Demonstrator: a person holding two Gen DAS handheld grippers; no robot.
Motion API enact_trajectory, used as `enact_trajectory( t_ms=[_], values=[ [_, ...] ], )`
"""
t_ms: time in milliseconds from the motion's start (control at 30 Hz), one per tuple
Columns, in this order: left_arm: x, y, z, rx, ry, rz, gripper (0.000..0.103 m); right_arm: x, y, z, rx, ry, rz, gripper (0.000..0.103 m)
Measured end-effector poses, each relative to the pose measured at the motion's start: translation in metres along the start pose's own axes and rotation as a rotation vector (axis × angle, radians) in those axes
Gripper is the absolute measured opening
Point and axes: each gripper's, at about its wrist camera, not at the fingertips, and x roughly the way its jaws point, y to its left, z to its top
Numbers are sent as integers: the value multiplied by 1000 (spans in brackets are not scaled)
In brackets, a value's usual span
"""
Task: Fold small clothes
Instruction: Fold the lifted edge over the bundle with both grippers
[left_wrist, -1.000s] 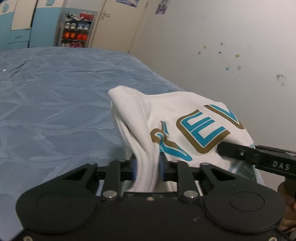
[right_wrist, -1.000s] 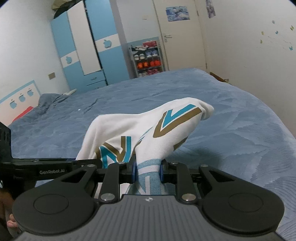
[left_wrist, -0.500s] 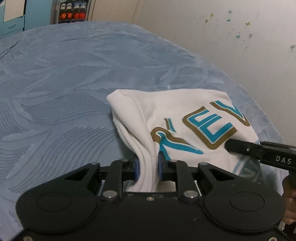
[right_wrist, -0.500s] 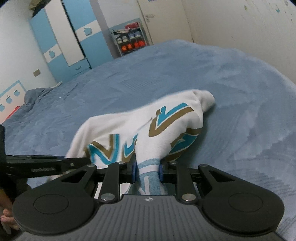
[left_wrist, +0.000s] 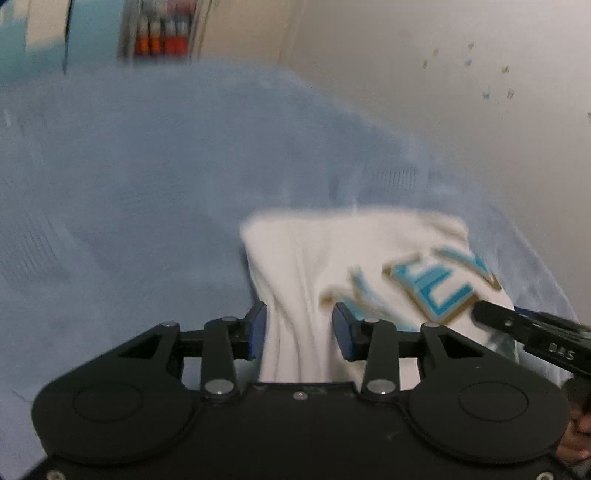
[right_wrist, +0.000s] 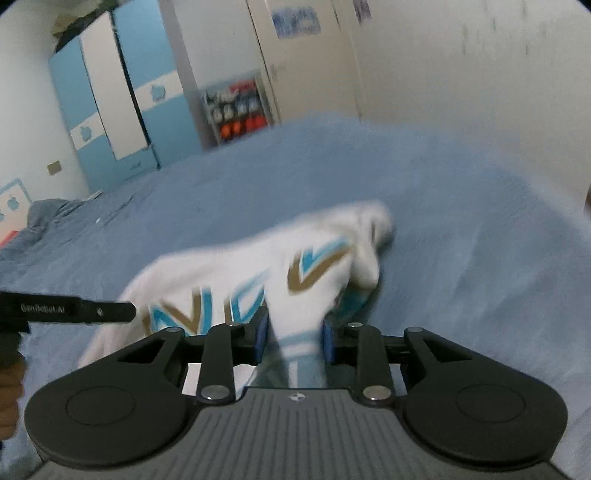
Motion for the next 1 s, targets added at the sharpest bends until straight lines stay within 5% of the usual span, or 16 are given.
enact_trajectory(
  t_ms=[67, 167, 300, 367, 433, 533, 633, 767, 1000],
  values=[
    [-23, -18, 10, 66, -111, 4, 46, -14, 16, 9, -39, -61, -11, 27],
    [-36, -40, 13, 107, -191, -4, 52, -7, 38, 9, -160, -54, -167, 38],
    [-16, -54, 2, 144, -145, -7, 52, 4, 32, -5, -134, -13, -255, 43],
    [-5, -56, -10, 149, -152, -1, 52, -8, 29, -11, -91, -119, -261, 15],
    [7, -57, -23, 171, -153, 24, 52, -16, 33, -17, -93, -204, -219, 5],
    [28, -54, -43, 199, -116, 58, 52, -10, 42, -25, -106, -218, -176, 5],
    [43, -41, -63, 207, -96, 89, 54, 19, 46, -38, -97, -148, -212, 5],
    [50, -35, -74, 219, -116, 66, 55, 36, 40, -62, -89, -157, -265, 3],
    [30, -46, -63, 287, -125, 118, 56, 11, 46, -42, -85, -208, -264, 6]
  ],
)
